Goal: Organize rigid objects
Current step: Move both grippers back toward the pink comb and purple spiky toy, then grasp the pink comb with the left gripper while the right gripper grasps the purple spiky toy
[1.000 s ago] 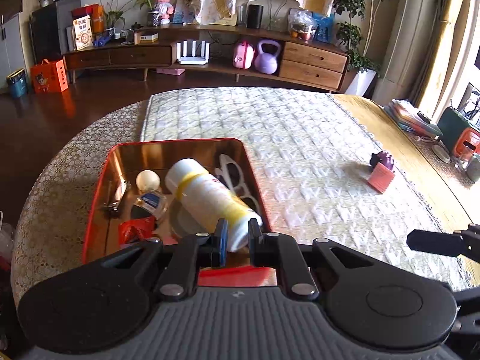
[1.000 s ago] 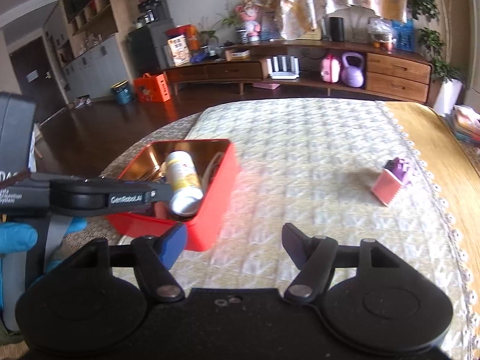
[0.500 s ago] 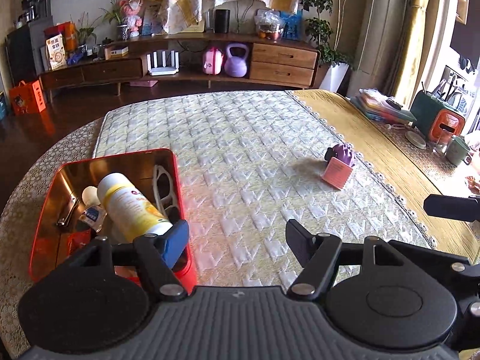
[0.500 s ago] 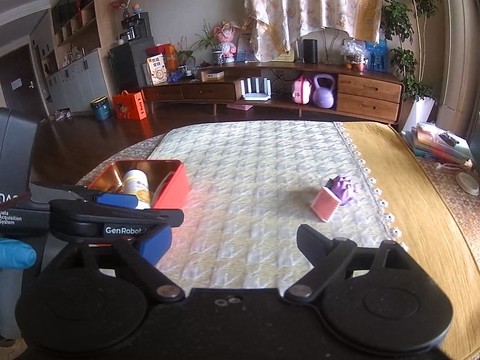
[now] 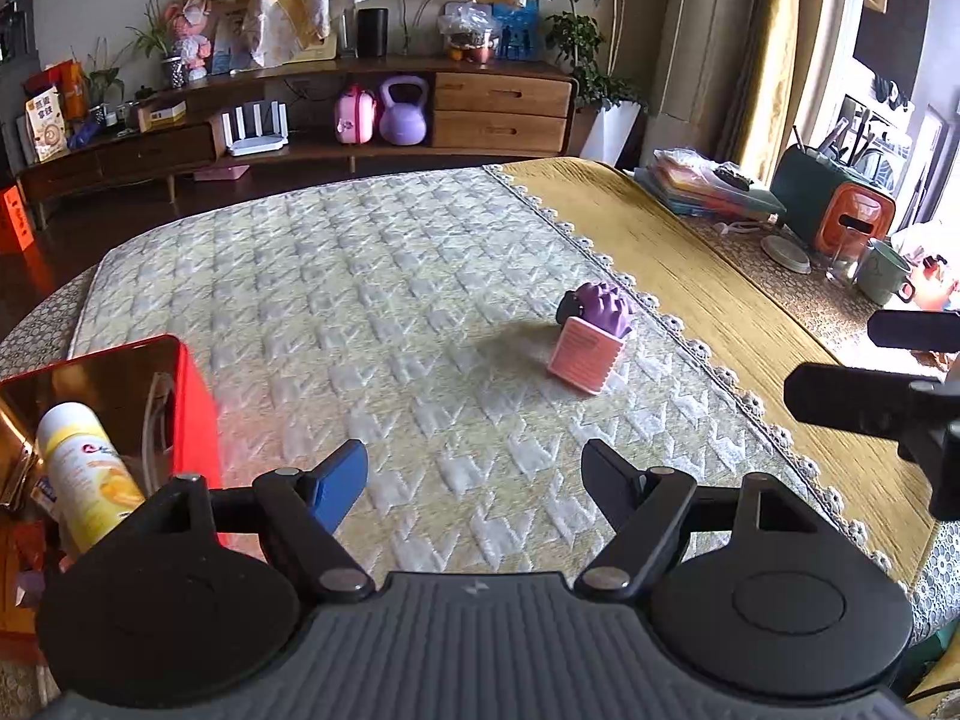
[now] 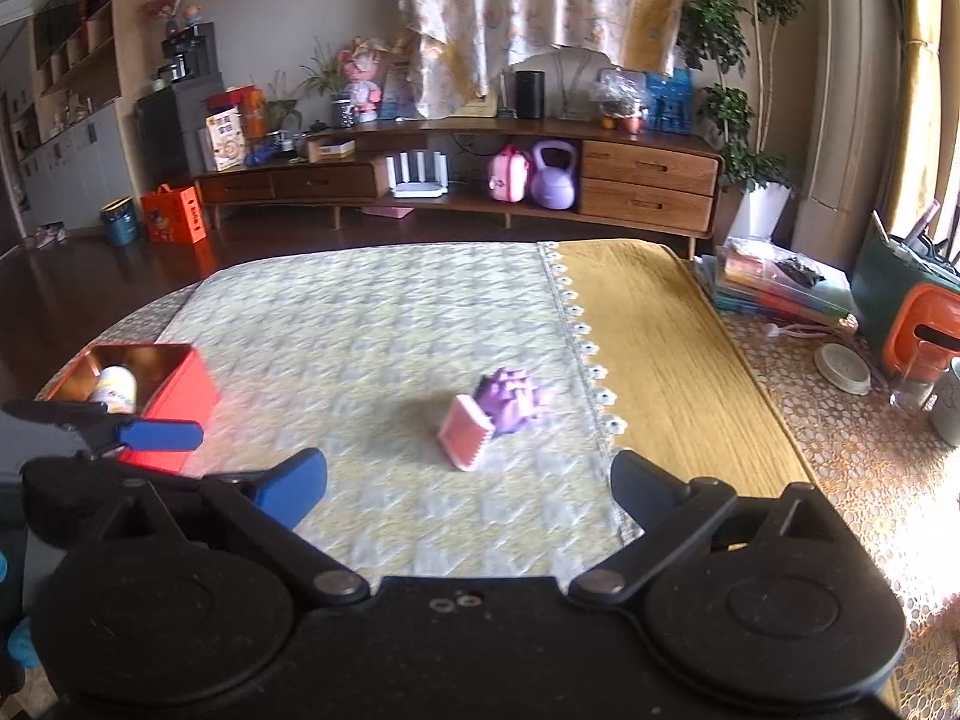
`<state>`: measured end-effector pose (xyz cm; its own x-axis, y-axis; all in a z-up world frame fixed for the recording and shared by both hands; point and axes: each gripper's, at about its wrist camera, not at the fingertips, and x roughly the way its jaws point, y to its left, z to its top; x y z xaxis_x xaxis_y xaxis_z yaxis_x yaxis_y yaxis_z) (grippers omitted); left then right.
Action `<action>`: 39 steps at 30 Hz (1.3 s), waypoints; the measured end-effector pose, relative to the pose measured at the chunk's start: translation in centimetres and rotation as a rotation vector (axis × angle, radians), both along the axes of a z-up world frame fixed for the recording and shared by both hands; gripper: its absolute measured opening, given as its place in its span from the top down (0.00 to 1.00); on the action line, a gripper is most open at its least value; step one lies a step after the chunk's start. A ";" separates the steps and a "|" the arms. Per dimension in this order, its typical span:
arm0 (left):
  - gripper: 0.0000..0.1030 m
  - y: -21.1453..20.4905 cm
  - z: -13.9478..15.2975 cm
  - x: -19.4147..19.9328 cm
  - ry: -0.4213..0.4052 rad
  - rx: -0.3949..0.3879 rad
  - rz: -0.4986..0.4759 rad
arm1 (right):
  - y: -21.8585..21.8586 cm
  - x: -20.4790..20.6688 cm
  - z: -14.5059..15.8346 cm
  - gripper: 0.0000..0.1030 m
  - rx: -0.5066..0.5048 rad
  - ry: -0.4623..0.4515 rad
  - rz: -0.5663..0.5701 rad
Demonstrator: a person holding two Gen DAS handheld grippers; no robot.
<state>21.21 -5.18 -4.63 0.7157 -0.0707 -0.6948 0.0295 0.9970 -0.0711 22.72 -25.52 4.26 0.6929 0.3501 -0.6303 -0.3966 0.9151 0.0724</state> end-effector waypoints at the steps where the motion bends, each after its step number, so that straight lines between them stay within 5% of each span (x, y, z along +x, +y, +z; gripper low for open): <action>1: 0.22 -0.4 -0.1 0.4 0.000 0.003 -0.008 | -0.4 0.7 -0.1 0.01 0.003 0.005 -0.009; 18: 0.22 -4.6 -3.7 7.3 -0.014 0.014 -0.092 | -2.4 11.4 -2.8 0.01 0.090 0.174 -0.096; 39: 0.22 -5.9 -8.2 13.2 0.018 -0.029 -0.201 | 2.0 19.0 -9.7 0.03 0.134 0.379 -0.122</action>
